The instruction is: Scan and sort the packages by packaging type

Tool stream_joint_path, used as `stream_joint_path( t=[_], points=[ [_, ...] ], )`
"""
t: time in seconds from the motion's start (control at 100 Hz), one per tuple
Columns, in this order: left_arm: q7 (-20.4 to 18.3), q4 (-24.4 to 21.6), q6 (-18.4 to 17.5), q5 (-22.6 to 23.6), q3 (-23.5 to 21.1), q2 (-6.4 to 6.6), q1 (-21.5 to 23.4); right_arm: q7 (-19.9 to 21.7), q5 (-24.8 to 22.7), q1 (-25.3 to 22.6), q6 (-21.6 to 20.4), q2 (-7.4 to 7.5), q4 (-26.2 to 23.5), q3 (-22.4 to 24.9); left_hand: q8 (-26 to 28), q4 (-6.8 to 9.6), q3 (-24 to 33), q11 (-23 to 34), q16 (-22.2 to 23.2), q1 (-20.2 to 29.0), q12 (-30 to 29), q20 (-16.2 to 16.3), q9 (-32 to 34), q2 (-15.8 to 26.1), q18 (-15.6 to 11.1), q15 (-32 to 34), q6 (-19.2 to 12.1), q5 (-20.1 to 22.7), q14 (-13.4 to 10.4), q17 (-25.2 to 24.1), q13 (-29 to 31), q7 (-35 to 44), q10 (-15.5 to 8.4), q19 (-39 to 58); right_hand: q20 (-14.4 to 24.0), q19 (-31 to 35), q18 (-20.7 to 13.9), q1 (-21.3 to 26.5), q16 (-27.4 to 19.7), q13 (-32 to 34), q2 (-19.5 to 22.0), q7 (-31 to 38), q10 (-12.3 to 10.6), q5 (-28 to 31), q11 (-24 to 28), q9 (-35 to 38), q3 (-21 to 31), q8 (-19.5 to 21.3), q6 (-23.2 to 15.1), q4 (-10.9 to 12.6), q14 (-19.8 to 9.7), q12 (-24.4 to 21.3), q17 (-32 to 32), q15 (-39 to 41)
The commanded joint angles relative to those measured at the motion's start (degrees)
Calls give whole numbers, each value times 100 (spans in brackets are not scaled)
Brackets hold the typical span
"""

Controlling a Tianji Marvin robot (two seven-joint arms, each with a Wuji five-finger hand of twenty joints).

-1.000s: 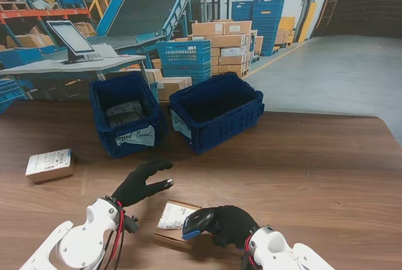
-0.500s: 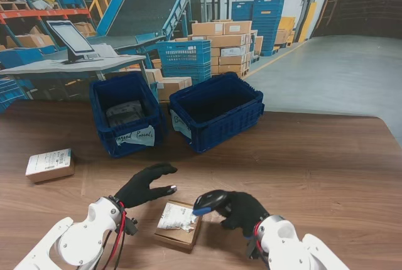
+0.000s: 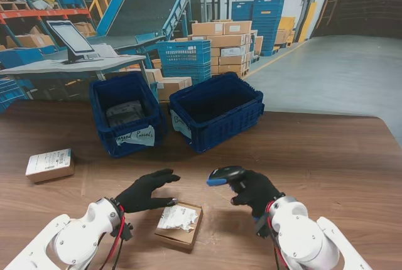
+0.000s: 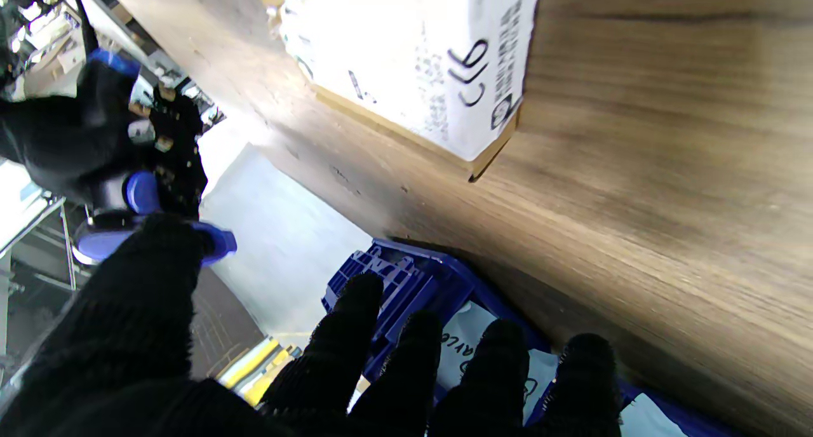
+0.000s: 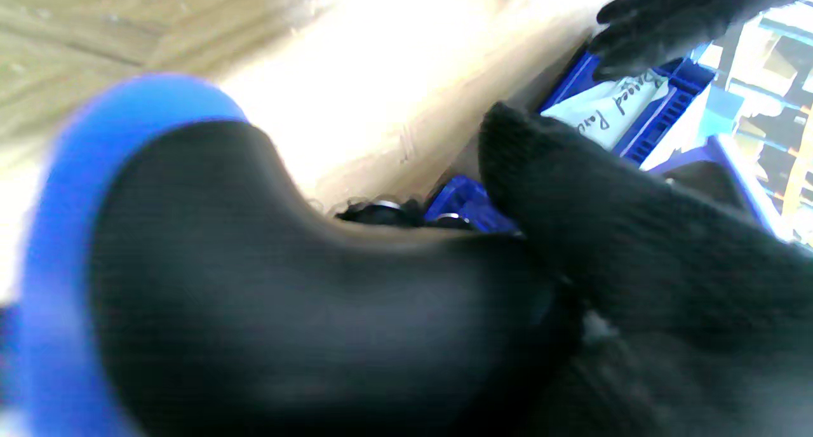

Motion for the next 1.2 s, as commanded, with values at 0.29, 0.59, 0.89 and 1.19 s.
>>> stream_joint_path(
  t=[0.29, 0.59, 0.89, 1.19],
  points=[
    [-502, -16, -309, 382, 148, 157, -171, 206, 385, 232, 172, -56, -18, 240, -136, 101, -382, -579, -196, -62, -173, 8, -418, -98, -193, -224, 11, -576, -153, -184, -530, -241, -31, -519, -7, 101, 14, 489, 103, 75, 300, 384, 164, 308, 56, -120, 62, 320, -260, 13, -144, 7, 4, 261],
    [-909, -14, -664, 979, 237, 310, -346, 255, 557, 326, 162, -63, 33, 311, -270, -44, -501, -684, -280, 14, -201, 32, -677, -456, -193, -261, 96, -896, -215, -170, -667, -411, -72, -605, -2, 103, 33, 503, 105, 79, 301, 376, 179, 314, 56, -115, 52, 333, -238, 17, -136, 12, -5, 268],
    [-1068, 78, -745, 1426, 513, 383, -576, 260, 671, 434, 67, -73, 141, 314, -358, -79, -458, -716, -332, -20, -253, 53, -804, -484, -217, -262, 108, -1031, -264, -149, -740, -466, -75, -624, 1, 103, 31, 507, 106, 74, 305, 373, 187, 316, 54, -119, 49, 339, -235, 20, -131, 15, -7, 267],
    [-1266, 367, -789, 1283, 878, 432, -914, 236, 712, 465, 32, -83, 187, 309, -386, -67, -445, -718, -359, 0, -305, 64, -806, -449, -254, -249, 102, -977, -299, -156, -740, -425, -72, -622, 5, 105, 32, 510, 107, 71, 306, 369, 187, 318, 54, -118, 50, 345, -226, 22, -132, 18, -9, 269]
  ],
)
